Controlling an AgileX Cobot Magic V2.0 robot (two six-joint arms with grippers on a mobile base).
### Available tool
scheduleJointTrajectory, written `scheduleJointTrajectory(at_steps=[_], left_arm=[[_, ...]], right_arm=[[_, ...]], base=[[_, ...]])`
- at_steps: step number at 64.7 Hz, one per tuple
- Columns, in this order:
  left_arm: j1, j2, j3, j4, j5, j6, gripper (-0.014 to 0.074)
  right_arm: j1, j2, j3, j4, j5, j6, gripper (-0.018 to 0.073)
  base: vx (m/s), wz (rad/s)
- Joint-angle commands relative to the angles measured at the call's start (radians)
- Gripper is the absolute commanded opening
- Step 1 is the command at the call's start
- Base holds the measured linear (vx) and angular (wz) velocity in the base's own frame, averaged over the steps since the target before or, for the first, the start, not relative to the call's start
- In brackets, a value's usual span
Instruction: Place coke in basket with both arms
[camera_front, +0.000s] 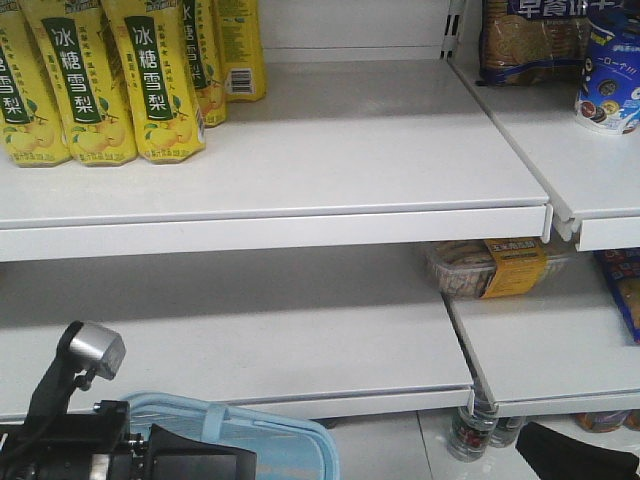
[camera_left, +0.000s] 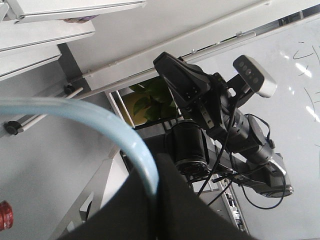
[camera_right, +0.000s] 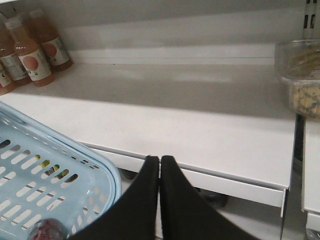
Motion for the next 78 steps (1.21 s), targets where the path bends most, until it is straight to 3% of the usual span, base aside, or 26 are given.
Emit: scheduleJointTrajectory(at_steps=[1, 28, 42, 52, 59, 78], left_arm=[[-0.003, -0.024, -0.029, -0.103, -0.245, 0.004, -0.0007], [-0.003, -0.083, 0.015, -0.063, -0.244, 0.008, -0.0007], [-0.003, -0.305, 0.135, -0.111, -0.231, 0.006, -0.0007], [-0.003, -0.482, 0.15, -0.146, -0.156, -0.07, -0.0007], [-0.003, -0.574, 0.15, -0.171, -0.145, -0.07, -0.0007], [-0.003, -0.688, 0.15, -0.254, -0.139, -0.069, -0.0006]], right_arm=[[-0.003, 0.006, -0.027, -0.003, 0.012, -0.005, -0.0004], [-0.003, 0.006, -0.027, -0.003, 0.012, -0.005, -0.0004], [-0.003, 0.006, -0.027, -0.003, 0.012, -0.005, -0.0004], [-0.003, 0.006, -0.027, -0.003, 0.012, -0.005, -0.0004], [-0.003, 0.006, -0.027, -0.003, 0.012, -0.005, -0.0004], [-0.003, 0.006, -0.027, -0.003, 0.012, -0.005, -0.0004]], base=[[0.0, 0.0], [0.0, 0.0], [0.0, 0.0], [0.0, 0.0], [0.0, 0.0], [0.0, 0.0]])
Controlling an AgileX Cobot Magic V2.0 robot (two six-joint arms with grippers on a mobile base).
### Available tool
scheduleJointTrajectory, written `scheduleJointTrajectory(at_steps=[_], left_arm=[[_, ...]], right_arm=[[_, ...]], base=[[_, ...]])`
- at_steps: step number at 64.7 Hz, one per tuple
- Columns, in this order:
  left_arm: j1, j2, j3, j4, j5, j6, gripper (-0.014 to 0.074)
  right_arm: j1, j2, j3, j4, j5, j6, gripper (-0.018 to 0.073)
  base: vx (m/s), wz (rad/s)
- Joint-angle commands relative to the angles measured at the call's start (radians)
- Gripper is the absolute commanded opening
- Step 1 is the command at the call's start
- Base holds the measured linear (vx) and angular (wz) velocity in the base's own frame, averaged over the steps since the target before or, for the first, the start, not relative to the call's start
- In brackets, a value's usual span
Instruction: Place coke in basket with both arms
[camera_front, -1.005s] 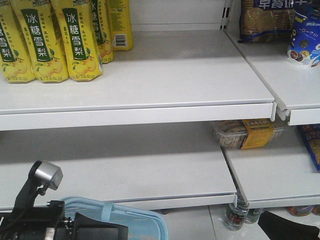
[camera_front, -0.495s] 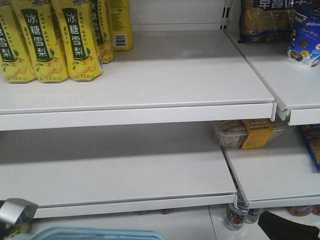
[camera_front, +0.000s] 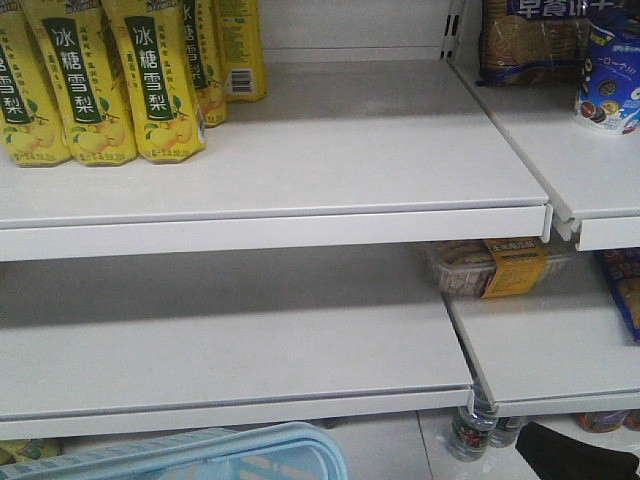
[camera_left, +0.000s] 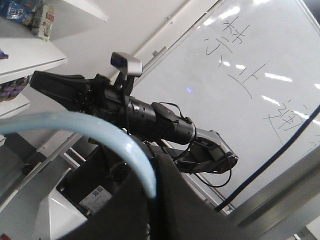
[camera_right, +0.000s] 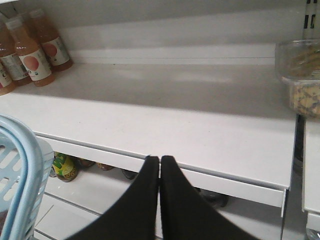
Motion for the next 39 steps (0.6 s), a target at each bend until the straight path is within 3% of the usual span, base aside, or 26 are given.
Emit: scheduleJointTrajectory(at_steps=[1, 9, 21, 31, 39], left_arm=[[-0.003, -0.009, -0.031, -0.152, -0.097, 0.003, -0.0006], [-0.003, -0.009, -0.031, -0.169, -0.087, 0.003, -0.0006], [-0.003, -0.009, -0.031, -0.159, 0.02, 0.022, -0.0006], [-0.003, -0.009, -0.031, -0.163, 0.077, 0.255, -0.0006], [-0.003, -0.008, -0.031, -0.192, 0.108, 0.381, -0.0006]], right_arm=[[-0.003, 0.006, -0.027, -0.003, 0.011, -0.005, -0.0004], [-0.003, 0.006, -0.027, -0.003, 0.015, -0.005, -0.0004], [-0.003, 0.006, -0.027, -0.003, 0.015, -0.005, -0.0004], [-0.003, 0.006, -0.027, -0.003, 0.015, -0.005, -0.0004], [-0.003, 0.006, -0.027, -0.003, 0.015, -0.005, -0.0004]], base=[[0.0, 0.0], [0.0, 0.0], [0.0, 0.0], [0.0, 0.0], [0.0, 0.0]])
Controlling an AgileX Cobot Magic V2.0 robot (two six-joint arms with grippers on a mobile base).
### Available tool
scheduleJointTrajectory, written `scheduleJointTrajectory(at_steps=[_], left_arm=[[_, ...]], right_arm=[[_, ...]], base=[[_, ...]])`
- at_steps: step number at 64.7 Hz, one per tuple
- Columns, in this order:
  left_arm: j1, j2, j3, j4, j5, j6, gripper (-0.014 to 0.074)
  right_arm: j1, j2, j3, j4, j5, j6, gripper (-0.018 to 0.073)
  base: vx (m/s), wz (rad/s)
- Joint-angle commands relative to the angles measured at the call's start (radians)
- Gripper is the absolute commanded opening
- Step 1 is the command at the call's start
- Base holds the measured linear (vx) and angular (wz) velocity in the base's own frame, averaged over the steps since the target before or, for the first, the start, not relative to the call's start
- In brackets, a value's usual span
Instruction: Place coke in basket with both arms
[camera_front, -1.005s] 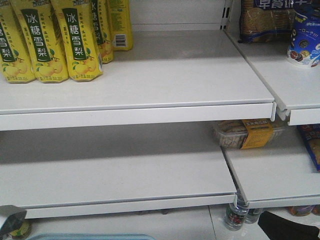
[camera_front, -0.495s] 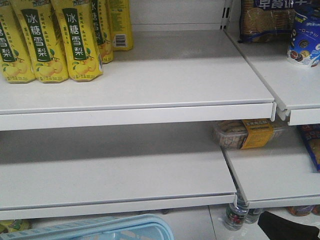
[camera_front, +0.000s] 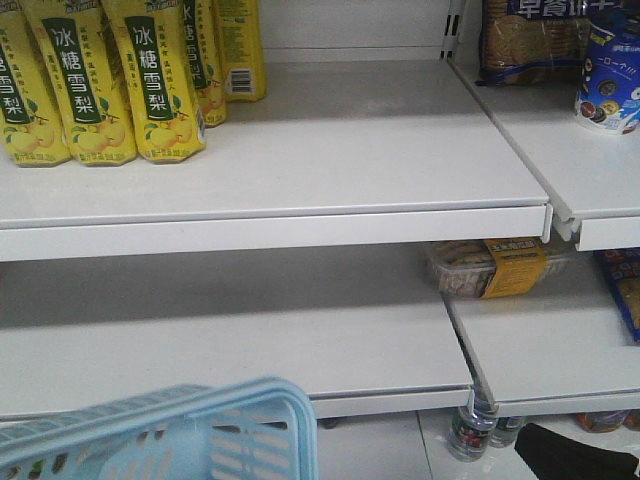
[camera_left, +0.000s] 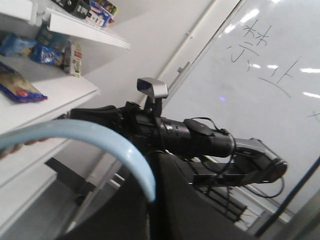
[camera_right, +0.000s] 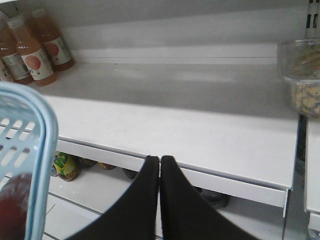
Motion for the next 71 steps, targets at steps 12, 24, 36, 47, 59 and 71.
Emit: scheduleJointTrajectory(at_steps=[12, 24, 36, 47, 59, 71], left_arm=[[-0.003, 0.007, -0.009, -0.239, 0.076, 0.242, -0.0006], [-0.004, 0.006, 0.09, -0.472, 0.175, 0.43, -0.0006], [-0.029, 0.005, 0.153, -0.731, 0.257, 0.698, -0.0006], [-0.066, 0.001, 0.165, -1.031, 0.428, 0.936, -0.0006], [-0.074, -0.069, 0.165, -1.15, 0.604, 1.211, -0.0006], [-0.073, -0.181, 0.168, -1.149, 0.646, 1.364, -0.0006]], right_arm=[[-0.003, 0.006, -0.027, -0.003, 0.01, -0.005, -0.0004], [-0.003, 0.006, -0.027, -0.003, 0.01, -0.005, -0.0004], [-0.003, 0.006, -0.027, -0.002, 0.008, -0.005, -0.0004], [-0.003, 0.006, -0.027, -0.002, 0.009, -0.005, -0.0004], [-0.003, 0.006, -0.027, -0.002, 0.009, -0.005, -0.0004], [-0.003, 0.006, -0.027, -0.003, 0.009, -0.005, -0.0004]], base=[[0.0, 0.0], [0.0, 0.0], [0.0, 0.0], [0.0, 0.0], [0.0, 0.0], [0.0, 0.0]])
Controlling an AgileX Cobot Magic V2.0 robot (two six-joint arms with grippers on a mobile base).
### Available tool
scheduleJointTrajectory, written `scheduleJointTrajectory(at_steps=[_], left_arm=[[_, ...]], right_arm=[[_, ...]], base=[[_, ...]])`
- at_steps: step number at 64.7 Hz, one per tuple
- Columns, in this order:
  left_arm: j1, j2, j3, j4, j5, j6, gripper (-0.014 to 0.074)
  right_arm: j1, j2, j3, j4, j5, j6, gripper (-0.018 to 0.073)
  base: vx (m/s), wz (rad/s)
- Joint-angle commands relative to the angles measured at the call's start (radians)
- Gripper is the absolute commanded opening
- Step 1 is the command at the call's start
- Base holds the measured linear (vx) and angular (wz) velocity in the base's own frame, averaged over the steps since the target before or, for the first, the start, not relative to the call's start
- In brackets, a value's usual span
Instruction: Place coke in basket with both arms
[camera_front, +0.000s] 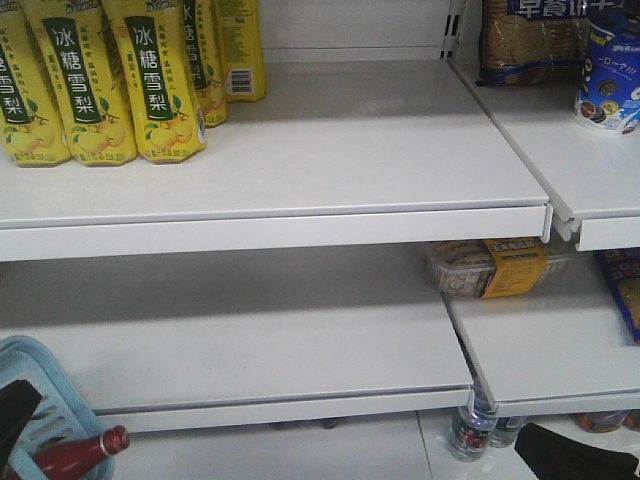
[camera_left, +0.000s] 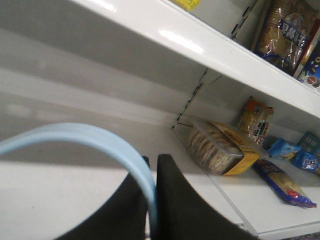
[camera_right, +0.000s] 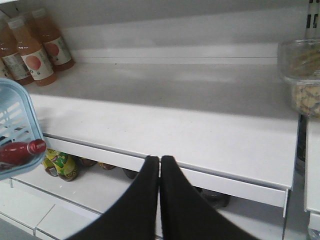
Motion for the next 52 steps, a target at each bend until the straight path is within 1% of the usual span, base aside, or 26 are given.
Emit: scheduleJointTrajectory(at_steps=[1, 5, 8, 9, 11, 14, 18, 21, 26, 31, 41, 47, 52], left_arm=[[-0.006, -0.05, -0.034, 0.015, -0.129, 0.139, -0.0006], [-0.006, -0.089, -0.003, -0.006, -0.132, 0.221, -0.0006], [-0.006, -0.119, 0.026, -0.049, -0.132, 0.269, -0.0006], [-0.006, -0.128, 0.028, -0.061, -0.122, 0.278, -0.0006], [-0.006, -0.148, 0.024, -0.086, -0.066, 0.297, -0.0006], [-0.006, -0.174, 0.022, -0.109, -0.025, 0.329, -0.0006], [-0.006, -0.202, 0.025, -0.116, 0.019, 0.413, -0.0006], [-0.006, -0.22, 0.025, -0.116, 0.077, 0.502, -0.0006], [-0.006, -0.238, 0.025, -0.116, 0.149, 0.583, -0.0006], [-0.006, -0.246, 0.025, -0.116, 0.208, 0.608, -0.0006], [-0.006, -0.246, 0.026, -0.11, 0.298, 0.608, -0.0006], [-0.002, -0.246, 0.026, -0.092, 0.306, 0.608, -0.0006], [0.028, -0.246, 0.026, -0.08, 0.306, 0.608, -0.0006]], right_arm=[[-0.003, 0.006, -0.027, -0.004, 0.009, -0.005, -0.0004], [-0.003, 0.006, -0.027, -0.004, 0.009, -0.005, -0.0004], [-0.003, 0.006, -0.027, -0.004, 0.009, -0.005, -0.0004], [-0.003, 0.006, -0.027, -0.004, 0.009, -0.005, -0.0004], [-0.003, 0.006, -0.027, -0.004, 0.009, -0.005, -0.0004], [-0.003, 0.006, -0.027, -0.004, 0.009, -0.005, -0.0004], [-0.003, 0.006, -0.027, -0.004, 0.009, -0.005, -0.0004], [-0.003, 0.006, -0.027, -0.004, 0.009, -0.005, -0.0004], [-0.003, 0.006, -0.027, -0.004, 0.01, -0.005, -0.0004], [-0.003, 0.006, -0.027, -0.004, 0.01, -0.005, -0.0004], [-0.003, 0.006, -0.027, -0.004, 0.01, -0.005, -0.0004], [-0.003, 0.006, -0.027, -0.004, 0.01, -0.005, -0.0004], [-0.003, 0.006, -0.027, -0.004, 0.01, -0.005, -0.0004]], base=[[0.0, 0.0], [0.0, 0.0], [0.0, 0.0], [0.0, 0.0], [0.0, 0.0], [0.0, 0.0], [0.0, 0.0], [0.0, 0.0], [0.0, 0.0], [0.0, 0.0], [0.0, 0.0], [0.0, 0.0], [0.0, 0.0]])
